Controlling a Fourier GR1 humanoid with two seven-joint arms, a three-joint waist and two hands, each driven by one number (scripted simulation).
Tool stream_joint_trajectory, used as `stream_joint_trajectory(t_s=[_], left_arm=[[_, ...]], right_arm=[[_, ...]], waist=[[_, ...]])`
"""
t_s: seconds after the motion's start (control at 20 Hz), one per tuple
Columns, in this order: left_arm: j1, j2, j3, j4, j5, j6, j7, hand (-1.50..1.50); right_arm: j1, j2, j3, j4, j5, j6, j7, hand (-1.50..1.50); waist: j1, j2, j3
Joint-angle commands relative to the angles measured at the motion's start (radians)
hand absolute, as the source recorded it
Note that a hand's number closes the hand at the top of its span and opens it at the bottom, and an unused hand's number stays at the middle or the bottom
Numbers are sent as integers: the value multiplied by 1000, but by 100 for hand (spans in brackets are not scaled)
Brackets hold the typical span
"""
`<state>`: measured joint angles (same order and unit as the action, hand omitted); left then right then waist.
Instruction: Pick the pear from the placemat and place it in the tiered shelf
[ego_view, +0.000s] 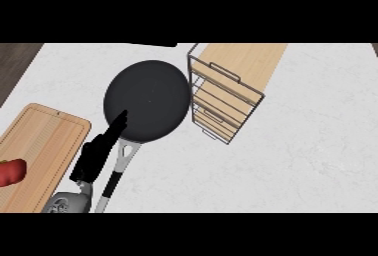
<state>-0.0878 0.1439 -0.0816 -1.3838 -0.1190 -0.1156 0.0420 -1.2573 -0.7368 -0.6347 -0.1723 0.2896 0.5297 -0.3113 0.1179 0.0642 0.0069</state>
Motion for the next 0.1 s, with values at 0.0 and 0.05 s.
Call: stream_joint_trajectory(t_s=[0.0, 0.05], left_arm=[[6, -10, -13, 8, -9, 2, -11, 0], [-12, -1, -10, 0, -6, -6, 12, 0]], right_arm=[[30, -33, 21, -5, 23, 49, -35, -150], [29, -34, 26, -5, 29, 36, -34, -150]], waist=[[6, 1, 0], [14, 5, 1]])
